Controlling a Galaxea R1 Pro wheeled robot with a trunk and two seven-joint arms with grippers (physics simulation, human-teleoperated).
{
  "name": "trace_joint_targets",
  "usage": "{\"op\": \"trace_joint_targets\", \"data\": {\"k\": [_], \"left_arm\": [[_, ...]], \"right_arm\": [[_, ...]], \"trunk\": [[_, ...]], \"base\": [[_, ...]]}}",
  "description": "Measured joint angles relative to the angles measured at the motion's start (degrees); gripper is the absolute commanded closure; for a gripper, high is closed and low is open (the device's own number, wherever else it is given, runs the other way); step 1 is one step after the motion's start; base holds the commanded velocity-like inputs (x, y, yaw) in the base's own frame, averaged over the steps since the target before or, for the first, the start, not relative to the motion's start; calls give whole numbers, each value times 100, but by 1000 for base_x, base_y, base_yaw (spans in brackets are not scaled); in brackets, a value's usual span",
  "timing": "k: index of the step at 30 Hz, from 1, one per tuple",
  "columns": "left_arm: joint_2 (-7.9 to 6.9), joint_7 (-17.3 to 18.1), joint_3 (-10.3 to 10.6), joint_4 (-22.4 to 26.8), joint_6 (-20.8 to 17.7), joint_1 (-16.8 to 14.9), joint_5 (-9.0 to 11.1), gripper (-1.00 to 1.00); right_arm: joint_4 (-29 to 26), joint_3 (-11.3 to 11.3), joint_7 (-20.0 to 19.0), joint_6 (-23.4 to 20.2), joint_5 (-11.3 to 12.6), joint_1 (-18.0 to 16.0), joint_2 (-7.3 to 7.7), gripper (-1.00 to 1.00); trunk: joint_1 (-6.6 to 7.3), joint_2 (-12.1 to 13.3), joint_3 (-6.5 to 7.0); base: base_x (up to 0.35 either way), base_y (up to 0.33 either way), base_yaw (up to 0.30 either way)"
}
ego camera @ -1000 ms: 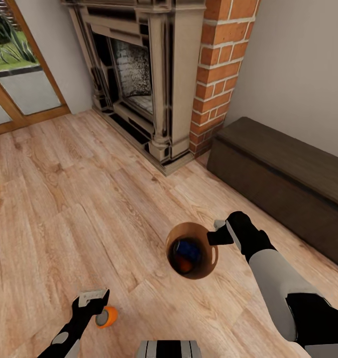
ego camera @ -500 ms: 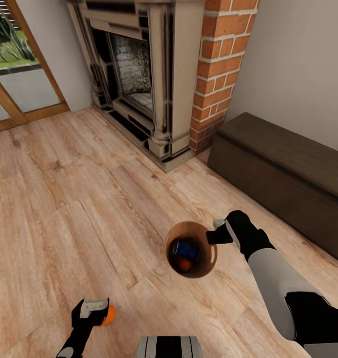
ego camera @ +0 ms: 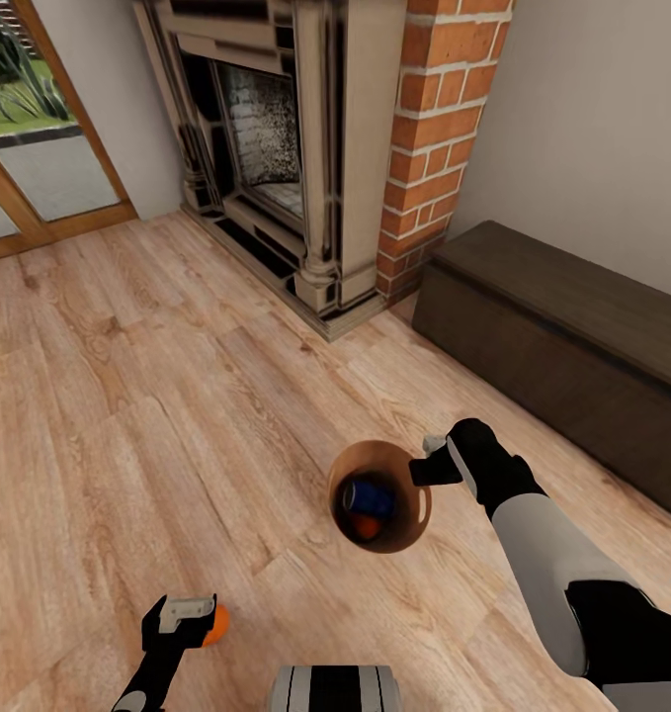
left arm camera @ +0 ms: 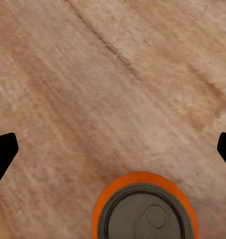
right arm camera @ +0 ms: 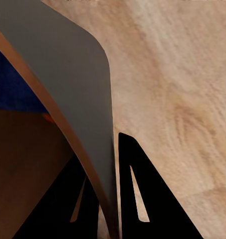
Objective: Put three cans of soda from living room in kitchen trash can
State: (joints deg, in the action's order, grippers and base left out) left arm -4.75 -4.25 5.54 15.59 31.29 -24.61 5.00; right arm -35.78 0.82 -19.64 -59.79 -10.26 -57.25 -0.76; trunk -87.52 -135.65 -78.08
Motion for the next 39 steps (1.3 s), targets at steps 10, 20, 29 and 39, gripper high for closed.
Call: {"op": "trace_joint_targets", "data": {"k": [10,20,29,39], "left_arm": [[19,13,0,-11,-7,0,0,-100],[91,70,4,-14,-28,0,-23,-100],[103,94,8,-11,-35,0,-2,-100],[104,106,8,-12,-52,4,-11,-100]], "right_arm": [[12,1,31,2,0,-111,3,100],[78,-3,38,1,-16,-262,30,100],[80,-1,37,-2,8,-268,17,100],[80,0,38,2,-17,-268,16,100]], "trunk": [[0,0,0],[-132,-239,-107],[-154,-281,-126],[-264,-481,-216]], "base": [[0,0,0],[0,0,0],[0,0,0],[0,0,0]]}}
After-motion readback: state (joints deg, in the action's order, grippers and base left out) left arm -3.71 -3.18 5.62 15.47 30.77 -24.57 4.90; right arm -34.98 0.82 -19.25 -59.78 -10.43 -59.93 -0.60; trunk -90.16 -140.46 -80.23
